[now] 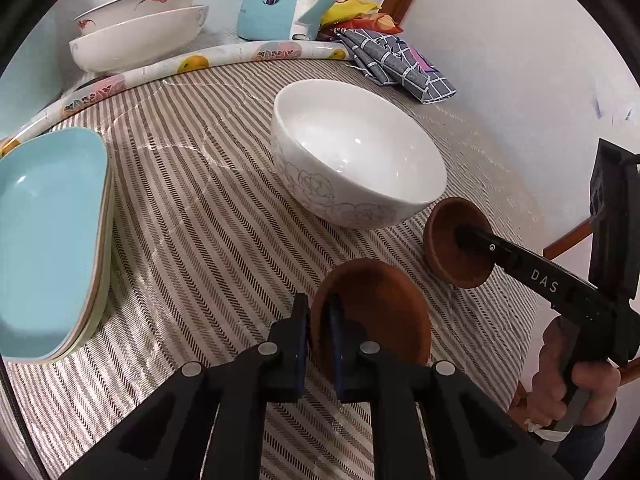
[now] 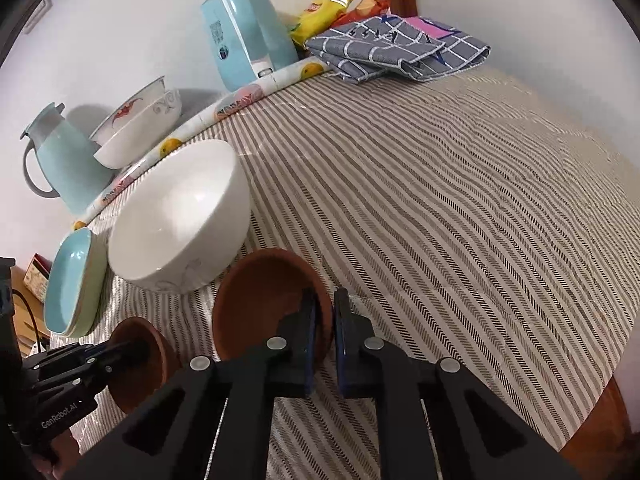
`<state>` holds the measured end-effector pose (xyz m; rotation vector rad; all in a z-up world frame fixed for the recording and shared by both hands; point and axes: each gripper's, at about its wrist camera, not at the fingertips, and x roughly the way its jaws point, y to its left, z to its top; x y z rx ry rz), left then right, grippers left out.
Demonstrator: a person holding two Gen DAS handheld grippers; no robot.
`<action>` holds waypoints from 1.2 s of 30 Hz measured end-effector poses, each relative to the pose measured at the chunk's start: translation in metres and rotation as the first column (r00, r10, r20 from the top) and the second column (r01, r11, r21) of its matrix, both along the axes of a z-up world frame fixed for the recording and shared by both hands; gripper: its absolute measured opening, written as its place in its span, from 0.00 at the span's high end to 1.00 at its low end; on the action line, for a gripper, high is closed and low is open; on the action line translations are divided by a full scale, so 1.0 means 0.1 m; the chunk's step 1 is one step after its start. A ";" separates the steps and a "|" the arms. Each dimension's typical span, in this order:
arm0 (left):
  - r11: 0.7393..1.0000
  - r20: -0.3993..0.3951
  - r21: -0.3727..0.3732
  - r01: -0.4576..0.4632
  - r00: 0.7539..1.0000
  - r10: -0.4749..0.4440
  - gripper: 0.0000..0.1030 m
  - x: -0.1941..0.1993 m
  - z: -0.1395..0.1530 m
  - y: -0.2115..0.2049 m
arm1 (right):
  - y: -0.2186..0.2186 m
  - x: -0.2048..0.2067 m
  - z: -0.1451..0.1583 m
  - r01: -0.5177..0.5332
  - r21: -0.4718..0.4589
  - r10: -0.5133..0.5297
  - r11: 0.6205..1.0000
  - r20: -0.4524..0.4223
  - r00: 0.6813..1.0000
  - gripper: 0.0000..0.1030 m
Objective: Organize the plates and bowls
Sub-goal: 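Carry the brown bowl over the white bowl with the right gripper while the left gripper holds its bowl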
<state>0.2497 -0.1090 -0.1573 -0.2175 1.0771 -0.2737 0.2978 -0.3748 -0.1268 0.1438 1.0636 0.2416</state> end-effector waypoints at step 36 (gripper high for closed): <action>0.995 0.150 -0.017 -0.102 0.983 0.104 0.91 -0.08 0.76 0.76 | 0.51 -0.02 0.87 -0.016 -0.056 0.024 0.998 0.148 0.989 0.92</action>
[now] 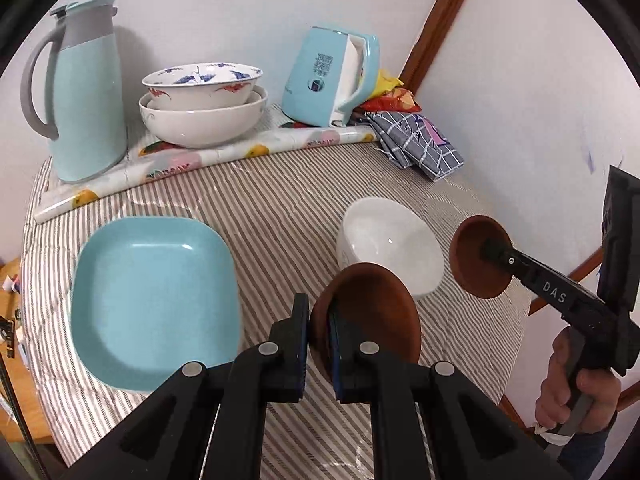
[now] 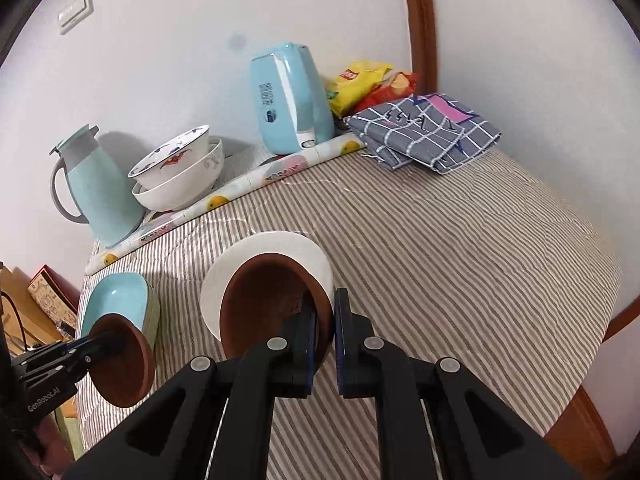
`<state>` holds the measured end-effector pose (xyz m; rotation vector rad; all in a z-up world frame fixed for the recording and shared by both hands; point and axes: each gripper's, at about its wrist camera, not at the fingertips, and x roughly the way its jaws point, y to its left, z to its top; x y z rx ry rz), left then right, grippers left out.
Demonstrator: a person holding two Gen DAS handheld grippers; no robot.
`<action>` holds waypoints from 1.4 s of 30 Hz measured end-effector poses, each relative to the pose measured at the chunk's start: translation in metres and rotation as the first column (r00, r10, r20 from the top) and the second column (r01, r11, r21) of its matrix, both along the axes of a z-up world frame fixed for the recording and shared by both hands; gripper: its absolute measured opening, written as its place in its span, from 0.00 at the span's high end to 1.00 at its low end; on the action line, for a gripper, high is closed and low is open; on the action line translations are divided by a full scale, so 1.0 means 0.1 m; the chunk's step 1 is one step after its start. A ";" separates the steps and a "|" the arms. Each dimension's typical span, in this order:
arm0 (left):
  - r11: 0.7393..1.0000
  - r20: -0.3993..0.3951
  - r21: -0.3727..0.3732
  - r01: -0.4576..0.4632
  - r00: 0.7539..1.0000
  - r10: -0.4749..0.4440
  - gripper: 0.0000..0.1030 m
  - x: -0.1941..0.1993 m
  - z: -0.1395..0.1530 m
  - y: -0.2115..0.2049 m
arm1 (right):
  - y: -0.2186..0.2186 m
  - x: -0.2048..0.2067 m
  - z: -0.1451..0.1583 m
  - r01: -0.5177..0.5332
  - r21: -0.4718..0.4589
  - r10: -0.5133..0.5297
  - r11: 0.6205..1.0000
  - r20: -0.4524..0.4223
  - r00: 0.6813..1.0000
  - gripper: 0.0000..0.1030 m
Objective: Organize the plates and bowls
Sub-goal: 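Carry the brown bowl over the white bowl with the right gripper while the left gripper holds its bowl, then lower the brown bowl into the white bowl and open the right gripper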
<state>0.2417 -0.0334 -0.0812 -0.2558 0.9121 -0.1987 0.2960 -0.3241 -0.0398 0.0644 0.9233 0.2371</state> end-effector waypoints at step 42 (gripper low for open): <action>0.996 -0.010 -0.024 -0.080 0.997 0.080 0.91 0.58 -0.20 0.50 | 0.59 0.64 -0.77 -0.096 -0.085 0.078 0.992 -0.194 0.978 0.92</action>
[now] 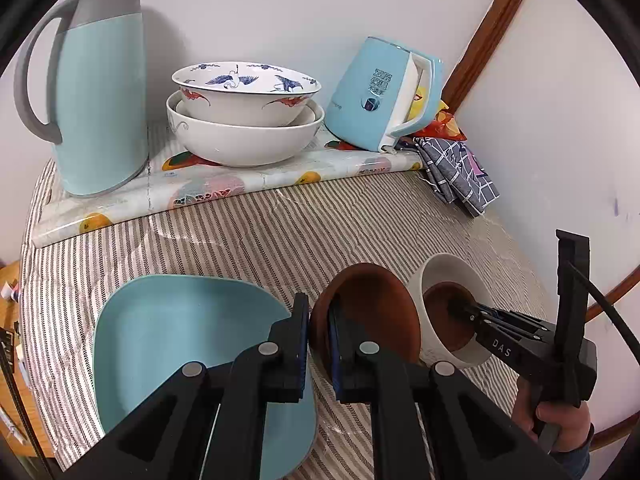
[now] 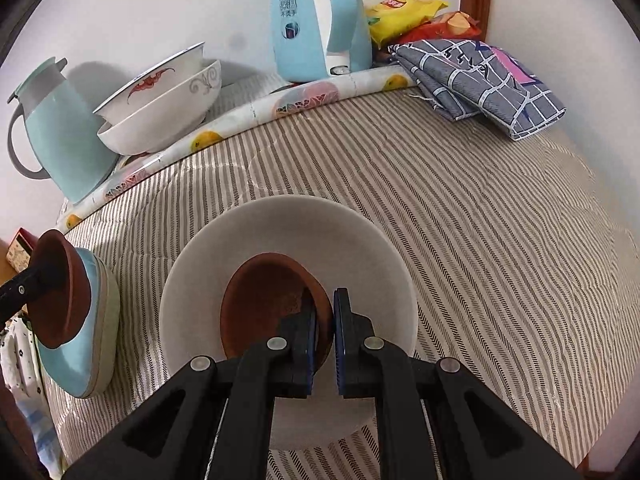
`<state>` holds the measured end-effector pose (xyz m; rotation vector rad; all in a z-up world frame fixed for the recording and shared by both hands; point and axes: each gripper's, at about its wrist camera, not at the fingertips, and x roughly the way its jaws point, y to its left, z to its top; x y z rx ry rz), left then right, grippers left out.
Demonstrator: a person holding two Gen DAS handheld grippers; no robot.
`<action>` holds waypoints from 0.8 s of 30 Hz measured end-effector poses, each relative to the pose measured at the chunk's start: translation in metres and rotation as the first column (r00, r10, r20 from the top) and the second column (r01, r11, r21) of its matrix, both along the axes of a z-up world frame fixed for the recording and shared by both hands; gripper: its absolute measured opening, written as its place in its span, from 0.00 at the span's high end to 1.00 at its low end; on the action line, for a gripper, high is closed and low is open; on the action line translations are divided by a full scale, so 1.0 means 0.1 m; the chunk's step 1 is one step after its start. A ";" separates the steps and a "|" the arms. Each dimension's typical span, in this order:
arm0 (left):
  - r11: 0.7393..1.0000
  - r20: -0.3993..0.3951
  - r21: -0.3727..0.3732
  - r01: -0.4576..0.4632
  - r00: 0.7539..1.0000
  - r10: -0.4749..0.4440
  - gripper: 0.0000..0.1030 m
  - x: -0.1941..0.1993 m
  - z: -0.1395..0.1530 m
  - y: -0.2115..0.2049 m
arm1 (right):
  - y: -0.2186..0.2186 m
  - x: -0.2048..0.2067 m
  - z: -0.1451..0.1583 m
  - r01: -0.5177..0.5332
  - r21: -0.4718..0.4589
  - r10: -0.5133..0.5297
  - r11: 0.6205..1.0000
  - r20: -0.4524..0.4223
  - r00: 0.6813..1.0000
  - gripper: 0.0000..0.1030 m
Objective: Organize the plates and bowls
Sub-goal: 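Lower the brown bowl into the white bowl and open the right gripper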
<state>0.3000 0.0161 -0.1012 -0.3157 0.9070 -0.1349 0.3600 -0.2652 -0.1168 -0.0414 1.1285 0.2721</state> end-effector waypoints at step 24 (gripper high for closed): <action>1.000 -0.012 -0.005 -0.003 1.000 0.003 0.91 0.02 -0.02 0.02 | 0.13 0.06 -0.07 -0.069 -0.131 0.067 0.989 -0.018 0.998 0.88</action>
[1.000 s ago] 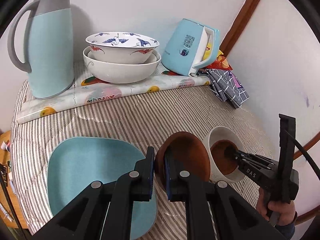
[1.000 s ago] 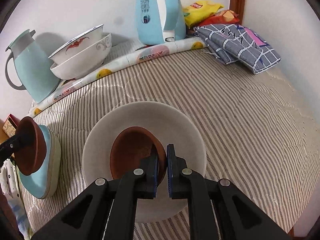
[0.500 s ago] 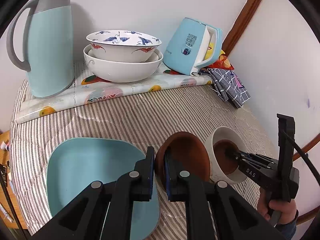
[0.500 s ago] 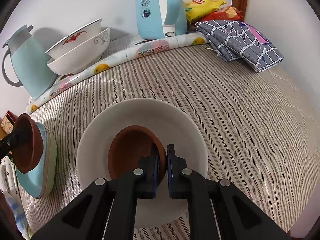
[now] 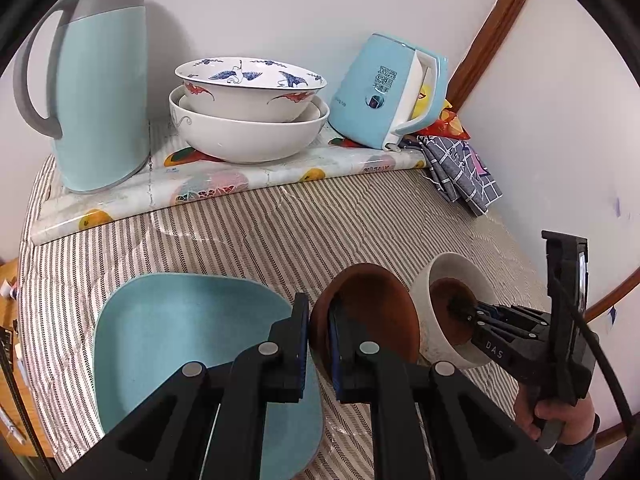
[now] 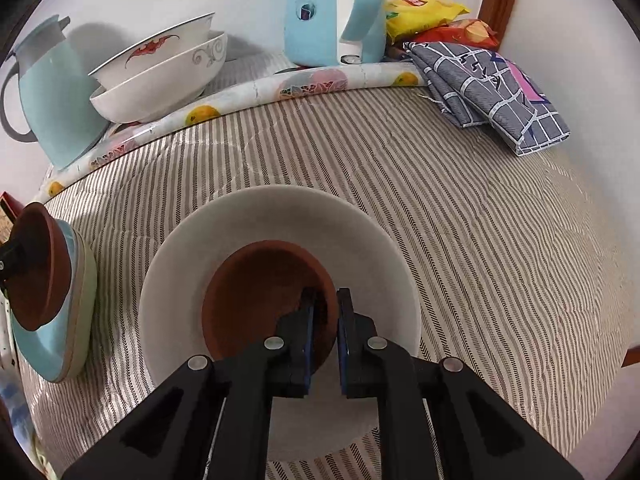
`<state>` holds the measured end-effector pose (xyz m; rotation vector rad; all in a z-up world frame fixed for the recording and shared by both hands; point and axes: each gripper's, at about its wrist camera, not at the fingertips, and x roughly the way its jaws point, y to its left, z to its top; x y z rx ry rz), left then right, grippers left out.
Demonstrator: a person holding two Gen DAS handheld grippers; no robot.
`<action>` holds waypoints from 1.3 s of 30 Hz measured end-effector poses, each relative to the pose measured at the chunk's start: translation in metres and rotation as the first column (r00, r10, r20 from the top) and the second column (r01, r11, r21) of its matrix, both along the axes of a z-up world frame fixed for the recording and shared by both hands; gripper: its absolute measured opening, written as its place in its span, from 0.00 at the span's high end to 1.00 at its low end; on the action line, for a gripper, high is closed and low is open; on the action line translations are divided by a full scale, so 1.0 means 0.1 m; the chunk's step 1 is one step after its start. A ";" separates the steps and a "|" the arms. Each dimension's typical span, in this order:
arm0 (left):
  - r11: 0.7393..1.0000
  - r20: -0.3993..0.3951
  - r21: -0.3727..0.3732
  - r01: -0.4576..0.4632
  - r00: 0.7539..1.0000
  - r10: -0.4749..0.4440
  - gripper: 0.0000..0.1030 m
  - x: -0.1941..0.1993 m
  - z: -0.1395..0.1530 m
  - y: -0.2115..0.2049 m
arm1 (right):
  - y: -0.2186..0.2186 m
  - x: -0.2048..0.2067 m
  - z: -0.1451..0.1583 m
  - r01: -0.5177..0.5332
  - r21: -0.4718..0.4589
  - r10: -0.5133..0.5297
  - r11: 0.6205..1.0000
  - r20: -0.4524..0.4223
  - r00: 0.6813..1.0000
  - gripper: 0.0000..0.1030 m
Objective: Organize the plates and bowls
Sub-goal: 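Lower the brown bowl into the white bowl and open the right gripper, then lower the held brown bowl into the white bowl and open the left gripper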
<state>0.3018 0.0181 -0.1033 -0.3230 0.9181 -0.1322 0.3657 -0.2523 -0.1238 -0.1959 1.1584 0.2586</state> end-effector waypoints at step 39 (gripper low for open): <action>0.995 0.036 0.033 0.094 0.995 -0.095 0.91 -0.13 0.28 -0.66 | -0.89 -0.50 0.67 0.151 0.112 -0.167 0.982 0.155 0.974 0.63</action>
